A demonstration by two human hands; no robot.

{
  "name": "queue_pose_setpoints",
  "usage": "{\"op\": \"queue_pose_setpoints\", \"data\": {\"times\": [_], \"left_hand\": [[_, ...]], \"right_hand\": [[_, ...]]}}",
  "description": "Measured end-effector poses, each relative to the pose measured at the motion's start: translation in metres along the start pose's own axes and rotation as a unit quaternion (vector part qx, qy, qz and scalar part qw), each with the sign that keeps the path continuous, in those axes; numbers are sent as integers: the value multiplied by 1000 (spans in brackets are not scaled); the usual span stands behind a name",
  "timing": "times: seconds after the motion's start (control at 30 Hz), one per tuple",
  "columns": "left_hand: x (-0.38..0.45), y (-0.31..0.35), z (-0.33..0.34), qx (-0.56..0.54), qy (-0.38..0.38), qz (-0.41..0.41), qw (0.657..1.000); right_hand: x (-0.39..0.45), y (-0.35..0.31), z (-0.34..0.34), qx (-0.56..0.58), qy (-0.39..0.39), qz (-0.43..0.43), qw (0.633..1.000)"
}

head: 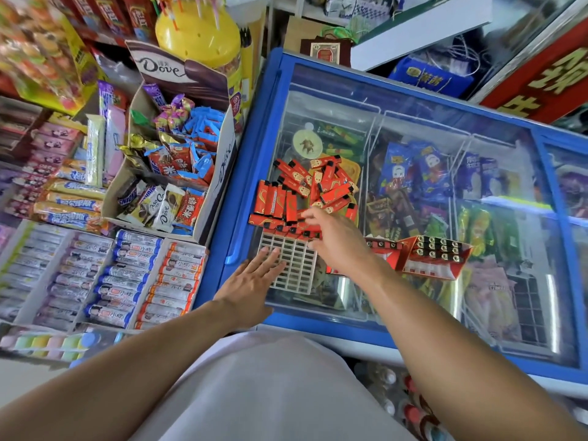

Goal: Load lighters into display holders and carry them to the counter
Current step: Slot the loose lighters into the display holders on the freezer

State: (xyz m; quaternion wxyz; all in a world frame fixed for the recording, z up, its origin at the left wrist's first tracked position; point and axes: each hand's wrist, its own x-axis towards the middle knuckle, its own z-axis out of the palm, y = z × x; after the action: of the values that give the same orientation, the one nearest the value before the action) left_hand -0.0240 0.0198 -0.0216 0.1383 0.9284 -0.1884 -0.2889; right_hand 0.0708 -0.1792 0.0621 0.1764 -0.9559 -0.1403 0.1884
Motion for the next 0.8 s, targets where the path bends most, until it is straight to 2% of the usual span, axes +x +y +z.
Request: {"op": "queue_pose_setpoints", "data": {"times": [0.1, 0.2, 0.3, 0.4, 0.53, 0.6, 0.73, 0.8], "left_hand": [[2, 1, -6, 6, -28, -7, 1000], [2, 5, -11, 10, -54, -18, 998], [2, 8, -14, 11, -66, -24, 997], [3, 7, -14, 7, -73, -27, 997], [5, 5, -11, -13, -69, -28, 997], [5, 4, -9, -19, -66, -26, 997], [5, 5, -7, -26, -61, -26, 997], [5, 6, -9, -25, -63, -30, 997]], "right_hand": [[15, 14, -27, 79, -1, 73, 994], [36, 39, -46, 57, 30, 189, 980], [55, 56, -45, 29, -51, 296, 954], [65, 62, -35, 33, -74, 324, 942], [72, 67, -32, 21, -75, 336, 939], [71, 69, -37, 55, -45, 317, 946], [41, 50, -59, 134, 75, 159, 975], [21, 32, -67, 107, 57, 89, 989]]}}
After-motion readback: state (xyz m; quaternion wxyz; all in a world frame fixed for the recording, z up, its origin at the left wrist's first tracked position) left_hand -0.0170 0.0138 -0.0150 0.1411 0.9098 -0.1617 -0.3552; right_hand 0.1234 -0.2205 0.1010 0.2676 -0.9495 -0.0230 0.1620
